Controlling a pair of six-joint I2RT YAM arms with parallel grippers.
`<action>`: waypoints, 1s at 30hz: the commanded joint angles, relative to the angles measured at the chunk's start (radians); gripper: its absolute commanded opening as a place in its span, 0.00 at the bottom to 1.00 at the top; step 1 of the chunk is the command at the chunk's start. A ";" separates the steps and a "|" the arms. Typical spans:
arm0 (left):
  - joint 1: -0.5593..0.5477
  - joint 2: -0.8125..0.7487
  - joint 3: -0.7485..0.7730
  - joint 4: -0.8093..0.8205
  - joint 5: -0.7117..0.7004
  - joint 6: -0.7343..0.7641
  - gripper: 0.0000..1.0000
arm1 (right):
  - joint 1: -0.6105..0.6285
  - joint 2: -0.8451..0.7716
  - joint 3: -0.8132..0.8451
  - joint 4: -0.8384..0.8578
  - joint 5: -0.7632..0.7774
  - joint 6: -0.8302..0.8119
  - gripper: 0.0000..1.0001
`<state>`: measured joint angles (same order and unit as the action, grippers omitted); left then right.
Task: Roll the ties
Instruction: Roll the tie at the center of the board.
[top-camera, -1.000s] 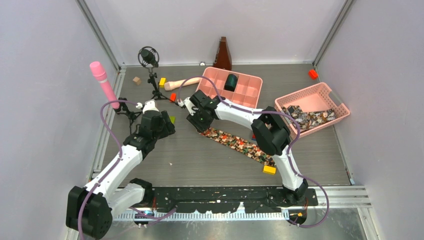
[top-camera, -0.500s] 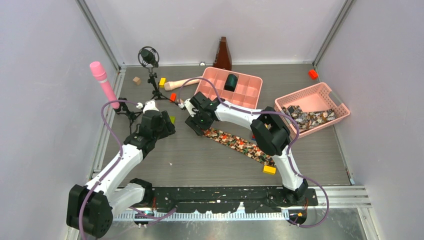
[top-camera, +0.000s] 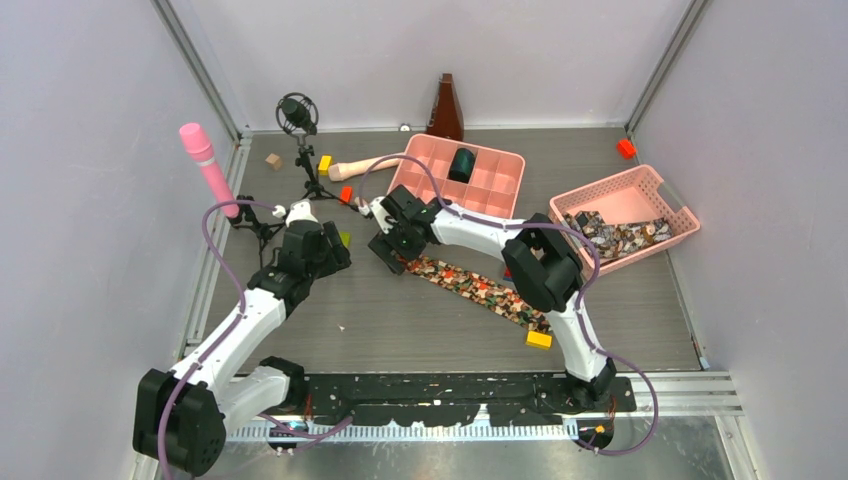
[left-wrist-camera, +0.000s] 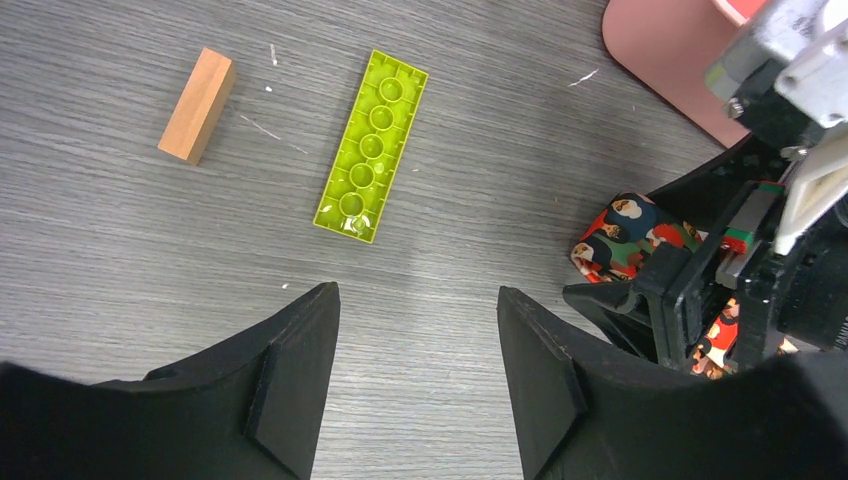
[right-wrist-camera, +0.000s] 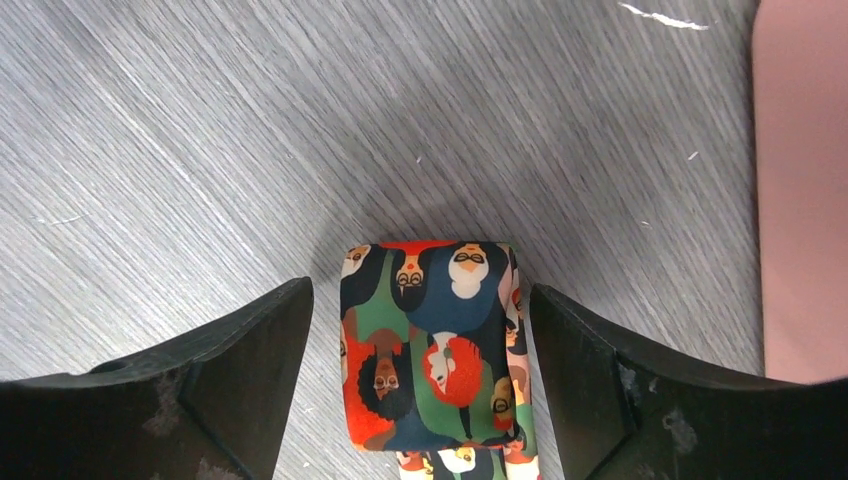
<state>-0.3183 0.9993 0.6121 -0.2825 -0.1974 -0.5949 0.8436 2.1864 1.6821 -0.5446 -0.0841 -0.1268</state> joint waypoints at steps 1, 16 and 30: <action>0.008 0.003 0.009 0.026 0.006 -0.006 0.63 | 0.008 -0.136 -0.018 0.097 0.011 0.059 0.86; 0.010 0.053 0.036 0.045 0.044 -0.010 0.69 | -0.001 -0.430 -0.325 0.474 0.153 0.495 0.85; 0.010 0.153 0.072 0.139 0.156 -0.008 0.69 | -0.005 -0.564 -0.634 0.718 0.101 0.716 0.30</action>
<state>-0.3138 1.1282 0.6361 -0.2192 -0.0864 -0.5987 0.8413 1.6939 1.0748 0.0399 0.0242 0.5266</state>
